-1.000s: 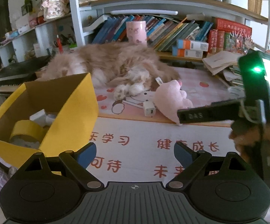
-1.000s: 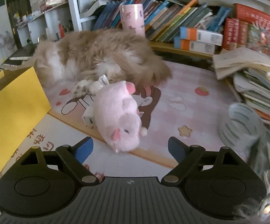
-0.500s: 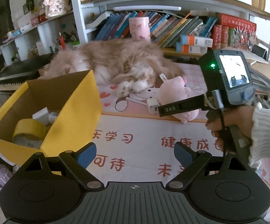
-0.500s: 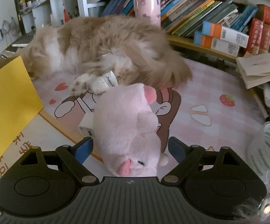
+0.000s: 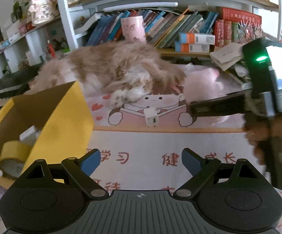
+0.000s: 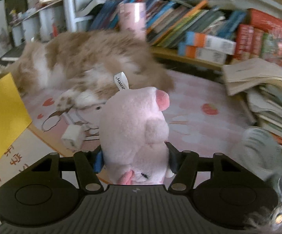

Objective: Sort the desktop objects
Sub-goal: 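Grasp the pink plush pig with the right tool while the left tool grasps the white plug adapter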

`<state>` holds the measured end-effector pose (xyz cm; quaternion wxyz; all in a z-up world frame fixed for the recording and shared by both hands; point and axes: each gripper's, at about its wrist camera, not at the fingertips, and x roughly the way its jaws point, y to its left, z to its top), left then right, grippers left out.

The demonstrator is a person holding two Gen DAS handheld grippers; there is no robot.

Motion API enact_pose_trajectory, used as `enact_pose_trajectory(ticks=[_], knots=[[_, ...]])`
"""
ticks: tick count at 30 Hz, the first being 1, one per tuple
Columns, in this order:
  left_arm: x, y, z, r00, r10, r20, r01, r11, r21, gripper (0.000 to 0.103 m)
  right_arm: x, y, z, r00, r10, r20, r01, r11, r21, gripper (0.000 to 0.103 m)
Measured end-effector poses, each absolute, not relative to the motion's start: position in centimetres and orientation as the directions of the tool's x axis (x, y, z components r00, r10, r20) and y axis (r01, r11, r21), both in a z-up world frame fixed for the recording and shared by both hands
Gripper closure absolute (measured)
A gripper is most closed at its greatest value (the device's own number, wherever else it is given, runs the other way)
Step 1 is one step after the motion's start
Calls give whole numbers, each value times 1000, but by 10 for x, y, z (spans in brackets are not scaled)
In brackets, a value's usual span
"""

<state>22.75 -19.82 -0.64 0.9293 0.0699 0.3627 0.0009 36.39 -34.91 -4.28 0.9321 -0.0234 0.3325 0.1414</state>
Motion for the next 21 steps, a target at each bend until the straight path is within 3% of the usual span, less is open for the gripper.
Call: enact_pose_trajectory(ticks=[10,21], knots=[[282,-211,-32,741,3,-672,100,988,114,12,337,-396,-31,764,181,-619,-165,983,84,45],[354,-206,-64,721,51,-691,-24,998,49,49,310,-398,-37,741,181,-647,-167,982,84,45]])
